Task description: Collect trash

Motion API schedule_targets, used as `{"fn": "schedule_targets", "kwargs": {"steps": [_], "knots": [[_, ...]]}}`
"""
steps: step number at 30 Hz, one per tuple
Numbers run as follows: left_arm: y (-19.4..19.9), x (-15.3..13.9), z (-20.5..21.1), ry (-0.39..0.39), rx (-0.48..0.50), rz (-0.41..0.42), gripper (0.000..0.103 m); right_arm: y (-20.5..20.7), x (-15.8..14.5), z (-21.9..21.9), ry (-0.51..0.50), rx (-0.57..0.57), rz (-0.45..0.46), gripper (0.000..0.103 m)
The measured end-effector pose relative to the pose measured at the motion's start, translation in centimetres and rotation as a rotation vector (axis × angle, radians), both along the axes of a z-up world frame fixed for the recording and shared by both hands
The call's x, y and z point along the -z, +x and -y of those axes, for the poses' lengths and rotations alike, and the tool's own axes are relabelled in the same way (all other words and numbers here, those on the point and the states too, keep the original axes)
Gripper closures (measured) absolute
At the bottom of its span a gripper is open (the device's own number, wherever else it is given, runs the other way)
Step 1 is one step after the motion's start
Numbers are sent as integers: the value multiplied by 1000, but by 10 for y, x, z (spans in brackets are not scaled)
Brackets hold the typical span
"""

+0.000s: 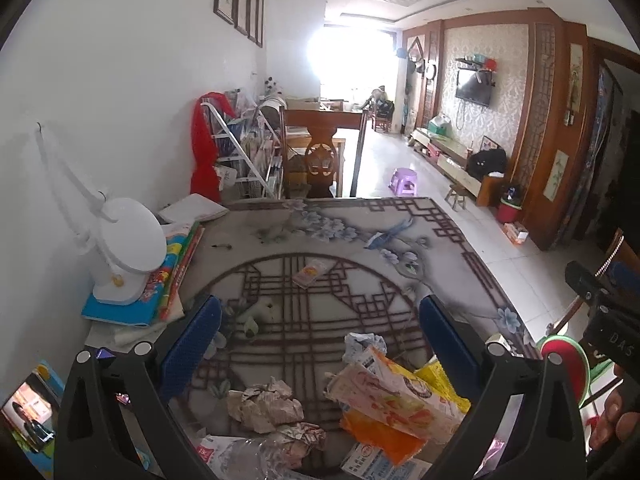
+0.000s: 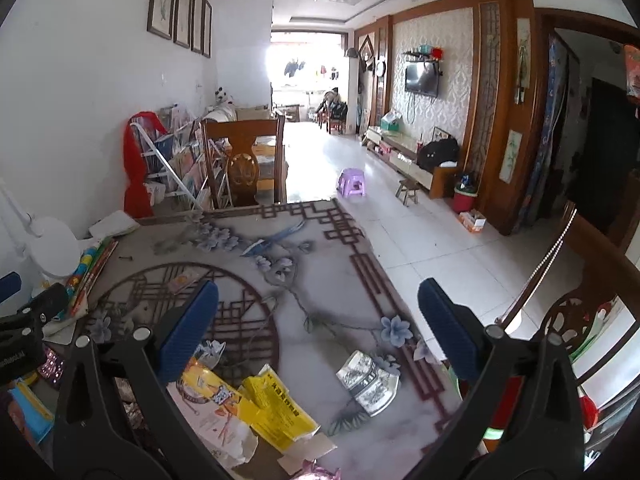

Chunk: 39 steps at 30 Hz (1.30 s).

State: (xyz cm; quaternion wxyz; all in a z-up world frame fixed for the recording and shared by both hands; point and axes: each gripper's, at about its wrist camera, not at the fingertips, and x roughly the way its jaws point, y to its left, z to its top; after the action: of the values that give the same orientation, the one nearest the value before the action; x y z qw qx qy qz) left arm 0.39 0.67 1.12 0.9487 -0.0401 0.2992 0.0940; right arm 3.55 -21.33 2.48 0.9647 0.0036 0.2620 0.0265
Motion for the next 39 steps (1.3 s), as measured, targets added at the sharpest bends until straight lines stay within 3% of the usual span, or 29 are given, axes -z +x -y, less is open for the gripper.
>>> {"fn": "schedule_targets", "kwargs": {"steps": [3,5,8,13,16,20,32,36,39], "knots": [[1,-2,1,-36,0,2,8,2,1,1,-3,-17,-19,5],[2,0,4,-17,-5,6,8,0,6,2,-15,-5,0,5],[4,1,5,-45,12,-6,8,1,14,-1,-19,-19,-52,5],[10,1,5,-13,77,-2,8,-4,11,-1,-8,53,-50,5],[8,2,-3,-16,93,19,8,-12,10,-5,-23,80,-25,5],[12,6,-11,-41,102,-12,8,-12,11,-5,-34,90,-49,5],[2,-5,-2,-17,26,14,8,-4,8,-1,-30,-19,-33,5],[-6,8,-10,-18,-17,-9,8,-2,18,-1,-19,-64,-54,5],[-15,33,-34,-77,-64,-80,8,1,31,-4,3,-118,-121,4]]}}
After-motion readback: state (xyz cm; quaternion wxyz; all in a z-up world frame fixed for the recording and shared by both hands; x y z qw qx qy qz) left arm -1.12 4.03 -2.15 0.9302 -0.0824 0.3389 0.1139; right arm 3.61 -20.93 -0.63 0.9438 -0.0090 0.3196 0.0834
